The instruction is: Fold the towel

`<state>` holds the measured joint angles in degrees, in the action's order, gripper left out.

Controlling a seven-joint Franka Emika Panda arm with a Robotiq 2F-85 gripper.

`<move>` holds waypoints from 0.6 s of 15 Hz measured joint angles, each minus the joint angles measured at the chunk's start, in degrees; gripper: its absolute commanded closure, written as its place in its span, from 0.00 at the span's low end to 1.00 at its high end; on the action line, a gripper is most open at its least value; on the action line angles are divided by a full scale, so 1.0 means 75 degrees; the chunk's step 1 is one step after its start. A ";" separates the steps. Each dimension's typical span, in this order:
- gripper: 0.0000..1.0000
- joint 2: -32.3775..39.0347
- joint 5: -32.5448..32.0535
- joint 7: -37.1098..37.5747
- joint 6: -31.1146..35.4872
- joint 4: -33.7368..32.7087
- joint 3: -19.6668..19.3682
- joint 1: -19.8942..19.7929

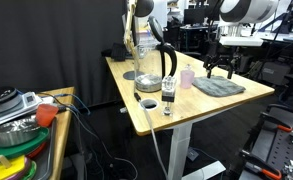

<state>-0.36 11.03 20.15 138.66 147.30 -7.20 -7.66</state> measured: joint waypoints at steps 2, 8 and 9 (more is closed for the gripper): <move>0.00 0.0244 0.0192 0.0268 0.0291 -0.0093 -0.0038 -0.0004; 0.00 0.0896 0.0238 0.0867 0.0799 -0.0099 -0.0181 -0.0006; 0.00 0.0968 0.0239 0.0892 0.0814 -0.0098 -0.0182 -0.0006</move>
<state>6.90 12.82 26.84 144.77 146.57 -8.56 -7.70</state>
